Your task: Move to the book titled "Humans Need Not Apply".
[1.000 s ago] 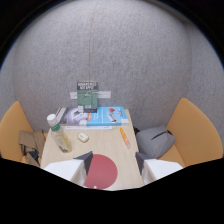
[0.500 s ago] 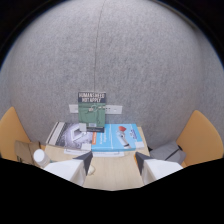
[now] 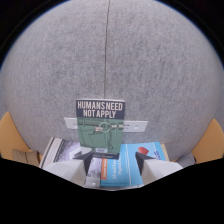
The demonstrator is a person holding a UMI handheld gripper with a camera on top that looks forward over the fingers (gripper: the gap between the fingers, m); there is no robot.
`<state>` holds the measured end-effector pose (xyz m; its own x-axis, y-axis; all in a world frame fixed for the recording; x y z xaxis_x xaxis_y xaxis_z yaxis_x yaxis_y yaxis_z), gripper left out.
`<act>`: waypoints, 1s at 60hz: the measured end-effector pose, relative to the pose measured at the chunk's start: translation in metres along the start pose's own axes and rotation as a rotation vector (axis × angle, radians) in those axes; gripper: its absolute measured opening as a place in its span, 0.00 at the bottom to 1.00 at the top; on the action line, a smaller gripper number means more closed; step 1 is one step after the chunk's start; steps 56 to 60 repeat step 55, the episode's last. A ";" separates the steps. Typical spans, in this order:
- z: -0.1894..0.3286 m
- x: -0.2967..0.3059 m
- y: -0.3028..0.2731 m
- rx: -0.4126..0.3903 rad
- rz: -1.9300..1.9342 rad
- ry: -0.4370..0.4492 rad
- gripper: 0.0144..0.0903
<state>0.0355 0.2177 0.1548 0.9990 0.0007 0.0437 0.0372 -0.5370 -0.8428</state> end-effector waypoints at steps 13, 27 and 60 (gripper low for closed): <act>0.051 -0.019 -0.006 -0.016 0.005 -0.016 0.96; 0.086 -0.030 -0.011 -0.018 0.005 -0.015 0.96; 0.097 -0.033 -0.008 -0.026 0.021 -0.015 0.96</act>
